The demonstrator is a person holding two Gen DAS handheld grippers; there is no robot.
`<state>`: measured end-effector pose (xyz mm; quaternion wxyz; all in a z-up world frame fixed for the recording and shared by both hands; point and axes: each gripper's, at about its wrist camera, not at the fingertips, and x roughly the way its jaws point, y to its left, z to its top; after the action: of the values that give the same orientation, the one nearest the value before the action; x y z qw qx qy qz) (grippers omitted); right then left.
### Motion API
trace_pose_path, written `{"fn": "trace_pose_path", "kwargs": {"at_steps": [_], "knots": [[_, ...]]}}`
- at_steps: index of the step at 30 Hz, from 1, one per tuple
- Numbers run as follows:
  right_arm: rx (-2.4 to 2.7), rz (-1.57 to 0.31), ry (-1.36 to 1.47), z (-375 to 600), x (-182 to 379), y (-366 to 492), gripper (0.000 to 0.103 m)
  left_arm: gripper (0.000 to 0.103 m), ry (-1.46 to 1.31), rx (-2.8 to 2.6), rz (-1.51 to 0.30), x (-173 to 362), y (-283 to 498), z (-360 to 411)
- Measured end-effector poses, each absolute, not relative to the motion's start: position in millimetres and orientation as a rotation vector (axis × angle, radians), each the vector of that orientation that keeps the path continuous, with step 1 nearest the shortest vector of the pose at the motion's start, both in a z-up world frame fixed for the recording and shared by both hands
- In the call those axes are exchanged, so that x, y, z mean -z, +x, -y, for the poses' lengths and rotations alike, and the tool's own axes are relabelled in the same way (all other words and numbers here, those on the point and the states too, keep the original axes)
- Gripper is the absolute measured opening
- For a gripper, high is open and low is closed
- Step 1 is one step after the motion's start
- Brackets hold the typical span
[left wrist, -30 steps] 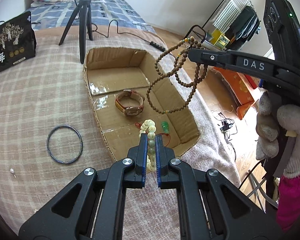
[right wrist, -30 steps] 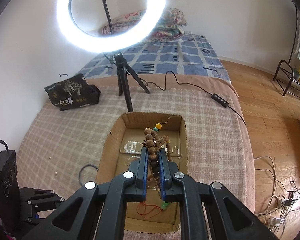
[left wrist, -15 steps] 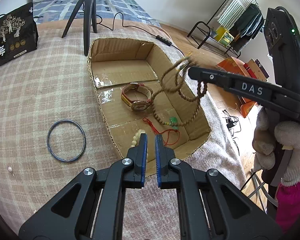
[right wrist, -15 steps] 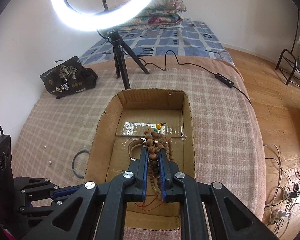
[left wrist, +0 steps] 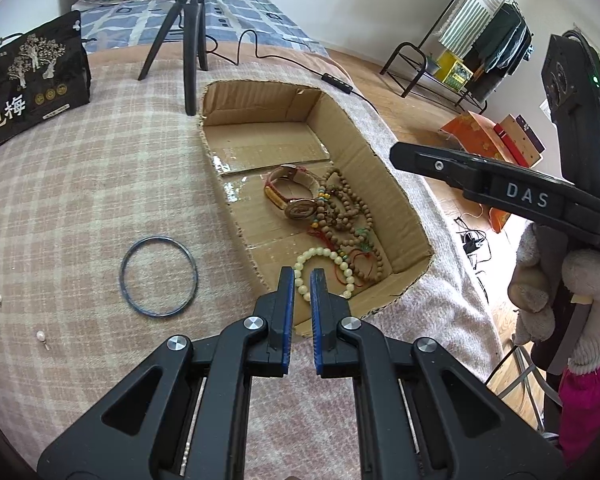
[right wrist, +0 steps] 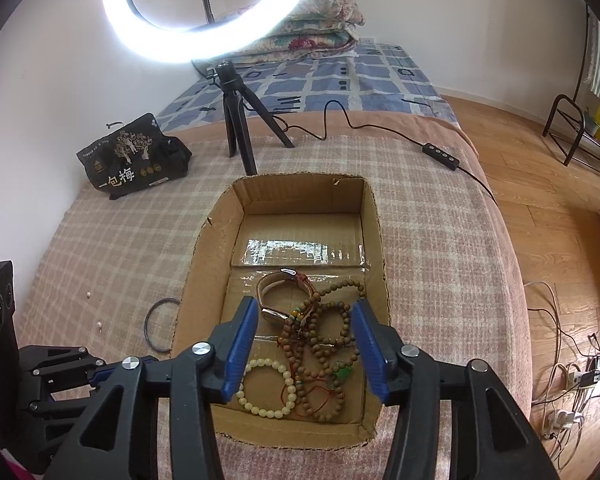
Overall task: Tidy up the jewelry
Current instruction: 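Withdraw both open tools from the cardboard box, then move right tool toward the pearl necklace while left tool approaches a pearl earring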
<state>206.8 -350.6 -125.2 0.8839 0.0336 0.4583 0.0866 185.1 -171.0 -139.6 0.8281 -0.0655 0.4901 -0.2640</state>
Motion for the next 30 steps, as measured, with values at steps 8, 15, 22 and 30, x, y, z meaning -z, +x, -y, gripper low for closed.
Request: {"fn": "trace_pose_path", "kwargs": {"at_steps": [8, 15, 22, 30], "knots": [[-0.166, -0.913, 0.074, 343.8, 112.2, 189.7, 0.071, 0.005, -0.097, 0.525, -1.021, 133.4, 177.8, 145.6], [-0.165, -0.864, 0.073, 332.3, 102.6, 171.1, 0.082, 0.005, -0.091, 0.469, -1.020, 132.5, 177.7, 94.2], [-0.222, -0.854, 0.031, 303.3, 103.6, 153.5, 0.086, 0.005, -0.109, 0.377, -1.038, 138.6, 182.6, 33.7], [-0.346, -0.914, -0.063, 252.5, 120.4, 131.3, 0.086, 0.005, -0.147, 0.298, -1.061, 147.1, 193.2, -17.6]]}}
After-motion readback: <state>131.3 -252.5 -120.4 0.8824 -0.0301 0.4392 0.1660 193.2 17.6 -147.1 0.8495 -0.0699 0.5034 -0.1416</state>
